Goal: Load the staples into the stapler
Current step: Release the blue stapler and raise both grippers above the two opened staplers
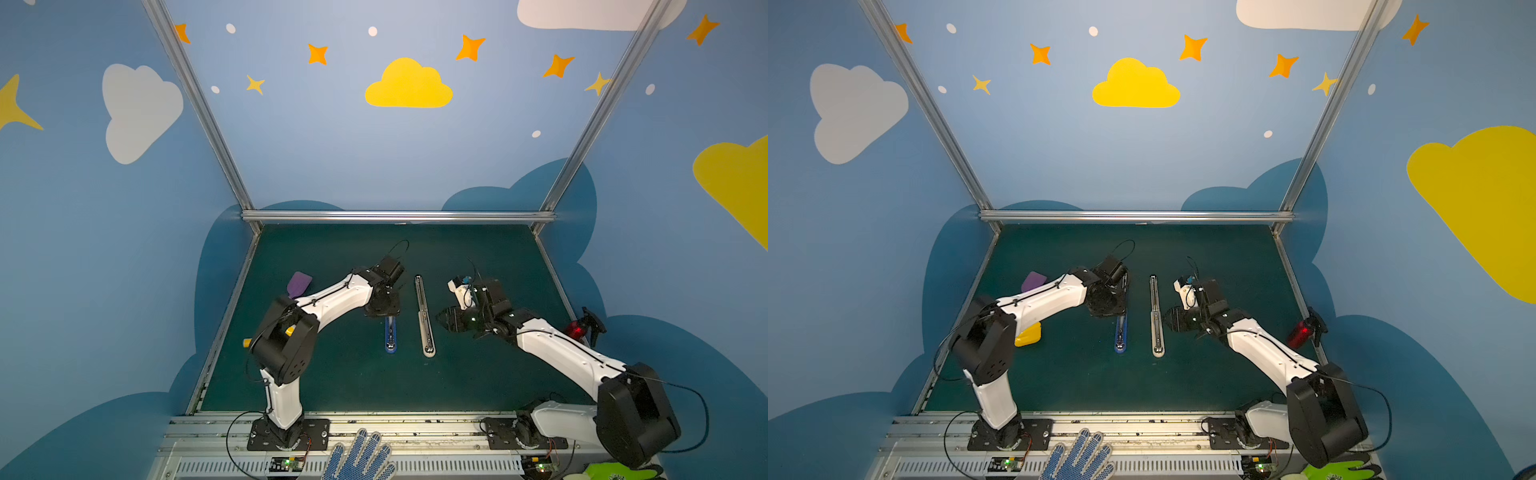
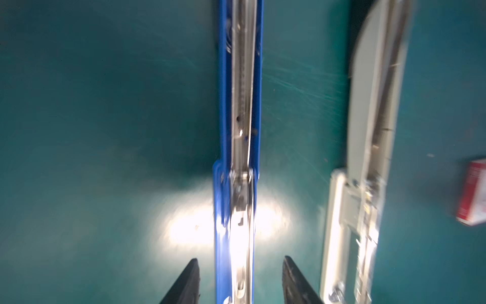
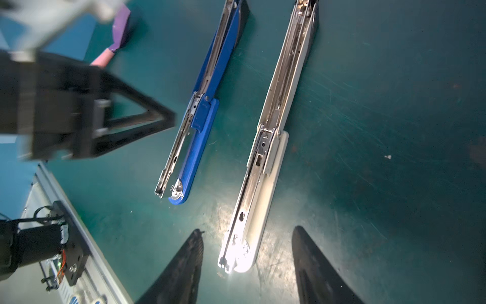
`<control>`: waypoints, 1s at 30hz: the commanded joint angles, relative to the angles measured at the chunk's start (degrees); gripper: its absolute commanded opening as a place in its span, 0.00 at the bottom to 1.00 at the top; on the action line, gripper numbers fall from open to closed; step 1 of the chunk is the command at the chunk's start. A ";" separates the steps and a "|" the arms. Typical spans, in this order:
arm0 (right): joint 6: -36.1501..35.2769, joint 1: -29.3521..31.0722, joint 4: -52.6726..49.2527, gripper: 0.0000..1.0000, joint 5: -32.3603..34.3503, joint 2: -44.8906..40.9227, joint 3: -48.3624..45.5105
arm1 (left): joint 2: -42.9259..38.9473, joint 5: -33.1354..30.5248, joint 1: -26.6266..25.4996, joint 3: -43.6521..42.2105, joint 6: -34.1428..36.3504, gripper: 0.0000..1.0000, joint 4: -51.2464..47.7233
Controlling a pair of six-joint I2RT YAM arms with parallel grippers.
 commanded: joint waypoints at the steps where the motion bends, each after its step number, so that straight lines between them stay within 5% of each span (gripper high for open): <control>1: 1.70 1.93 -3.09 0.55 3.20 3.05 2.98 | -5.29 -1.70 0.80 -5.34 -1.84 0.53 1.50; 10: 7.04 4.07 -3.22 0.54 2.41 15.74 8.29 | -14.28 -0.49 3.57 -18.04 -5.66 0.55 5.66; 18: 8.56 5.94 -3.13 0.53 -2.80 23.18 12.98 | -15.41 0.67 4.70 -20.11 -6.07 0.55 6.86; 30: 4.66 3.04 -11.17 0.52 5.27 15.73 13.17 | -17.70 3.22 4.64 -21.52 -6.02 0.56 10.36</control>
